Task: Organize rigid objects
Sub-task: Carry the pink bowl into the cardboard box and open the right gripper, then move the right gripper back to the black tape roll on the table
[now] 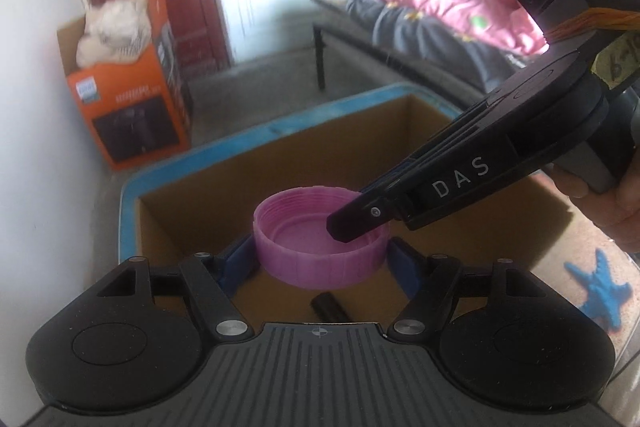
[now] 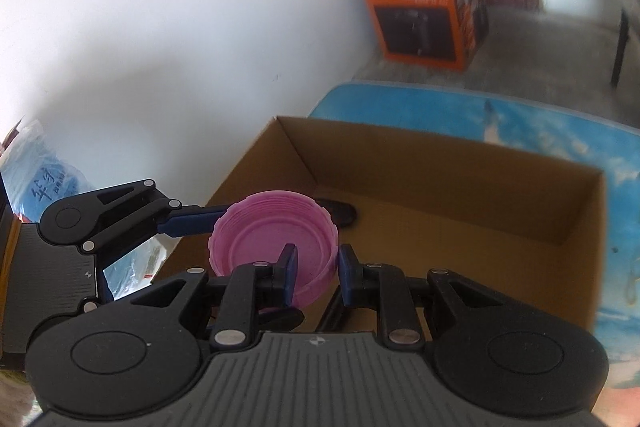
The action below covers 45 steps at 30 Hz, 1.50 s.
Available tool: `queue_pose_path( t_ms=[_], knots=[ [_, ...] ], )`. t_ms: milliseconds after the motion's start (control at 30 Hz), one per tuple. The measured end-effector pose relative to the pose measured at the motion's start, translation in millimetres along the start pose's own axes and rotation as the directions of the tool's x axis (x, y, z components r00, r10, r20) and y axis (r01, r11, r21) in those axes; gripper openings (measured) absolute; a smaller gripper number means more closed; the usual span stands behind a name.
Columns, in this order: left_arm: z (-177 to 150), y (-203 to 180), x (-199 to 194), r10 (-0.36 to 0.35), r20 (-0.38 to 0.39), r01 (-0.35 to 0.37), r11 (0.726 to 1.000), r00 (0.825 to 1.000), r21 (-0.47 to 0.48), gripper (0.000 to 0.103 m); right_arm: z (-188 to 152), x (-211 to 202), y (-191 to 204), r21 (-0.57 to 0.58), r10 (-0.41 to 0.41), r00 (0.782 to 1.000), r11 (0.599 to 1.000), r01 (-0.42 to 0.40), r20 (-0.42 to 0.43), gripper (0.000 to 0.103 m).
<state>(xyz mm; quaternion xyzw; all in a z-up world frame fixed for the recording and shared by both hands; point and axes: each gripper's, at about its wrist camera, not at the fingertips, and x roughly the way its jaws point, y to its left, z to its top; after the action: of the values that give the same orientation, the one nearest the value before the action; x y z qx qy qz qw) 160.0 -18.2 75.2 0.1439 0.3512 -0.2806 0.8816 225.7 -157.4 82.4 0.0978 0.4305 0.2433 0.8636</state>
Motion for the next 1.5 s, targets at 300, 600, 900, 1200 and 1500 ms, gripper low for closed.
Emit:
queue_pose_path(
  t_ms=[300,600,900,1200,1500],
  knots=[
    [2,40,50,-0.052,-0.237,0.029,0.995,0.970,-0.096,0.073,19,75,-26,0.063,0.061,0.979,0.997,-0.050,-0.193,0.024],
    [2,26,60,0.019,-0.341,0.002,0.998,0.940,0.062,0.072,12,110,-28,0.068,0.076,0.947,0.996,-0.058,-0.313,0.024],
    [3,33,68,-0.089,-0.406,0.090,0.996,0.910,-0.016,0.074,0,122,-30,0.019,0.051,0.912,0.999,-0.047,-0.407,0.026],
    [8,42,49,-0.168,-0.395,0.138,0.985,0.903,-0.104,0.083,4,116,-36,0.061,0.115,0.909,0.993,-0.098,-0.400,0.051],
    [7,47,3,-0.179,-0.288,0.137,0.977,0.941,-0.161,0.084,14,96,-34,0.101,0.163,0.932,0.985,-0.137,-0.324,0.052]
  ],
)
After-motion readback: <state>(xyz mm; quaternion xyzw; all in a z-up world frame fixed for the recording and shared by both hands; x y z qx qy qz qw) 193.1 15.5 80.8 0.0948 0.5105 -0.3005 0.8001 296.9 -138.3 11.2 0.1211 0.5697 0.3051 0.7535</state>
